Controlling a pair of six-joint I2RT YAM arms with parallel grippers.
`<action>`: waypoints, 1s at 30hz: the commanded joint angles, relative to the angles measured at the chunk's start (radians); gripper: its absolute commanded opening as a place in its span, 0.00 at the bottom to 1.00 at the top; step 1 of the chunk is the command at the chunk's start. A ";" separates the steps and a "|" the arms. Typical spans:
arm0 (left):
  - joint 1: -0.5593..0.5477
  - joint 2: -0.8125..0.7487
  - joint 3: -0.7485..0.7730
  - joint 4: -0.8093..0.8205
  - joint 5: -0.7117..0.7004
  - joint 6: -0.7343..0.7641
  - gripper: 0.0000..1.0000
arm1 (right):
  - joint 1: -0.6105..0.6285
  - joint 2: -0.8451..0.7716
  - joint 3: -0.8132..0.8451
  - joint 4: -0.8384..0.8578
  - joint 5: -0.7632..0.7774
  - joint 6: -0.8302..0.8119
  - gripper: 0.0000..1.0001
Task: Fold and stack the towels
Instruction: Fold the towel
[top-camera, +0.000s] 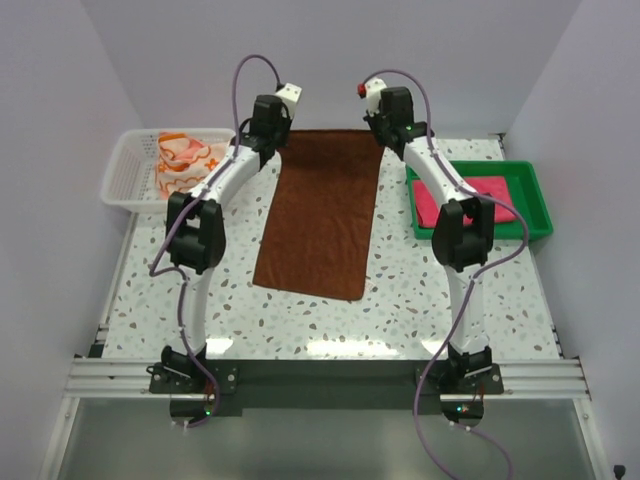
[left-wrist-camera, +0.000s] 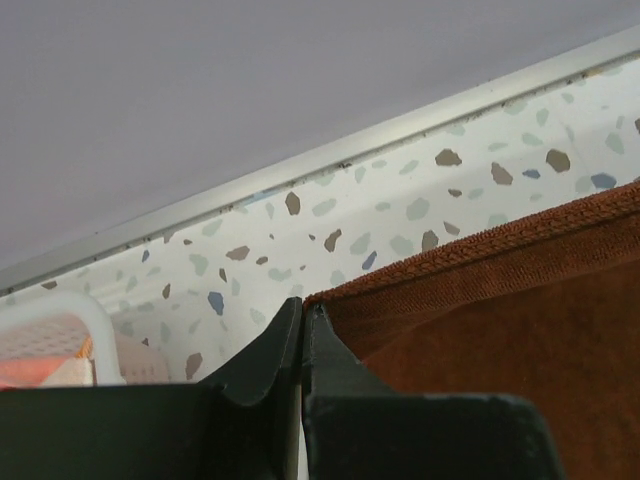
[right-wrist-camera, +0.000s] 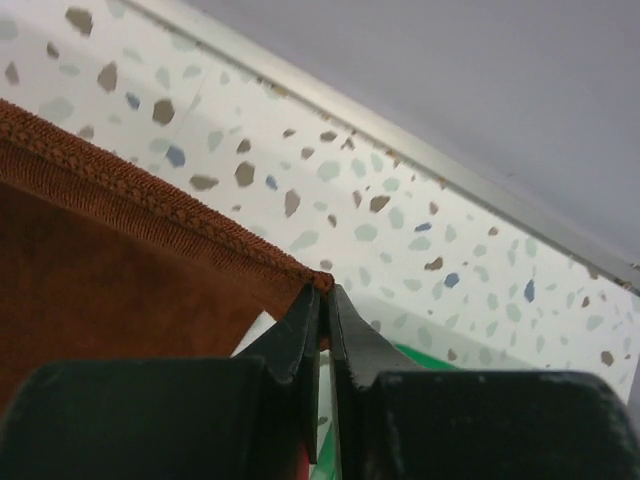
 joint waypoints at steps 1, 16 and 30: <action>0.033 -0.120 -0.111 0.066 -0.084 0.051 0.00 | -0.021 -0.110 -0.104 -0.023 0.020 -0.033 0.00; 0.033 -0.501 -0.584 0.029 -0.023 0.062 0.00 | 0.143 -0.480 -0.514 -0.245 0.040 0.026 0.00; 0.027 -0.668 -0.831 -0.029 0.025 -0.054 0.00 | 0.183 -0.644 -0.744 -0.256 0.044 0.149 0.00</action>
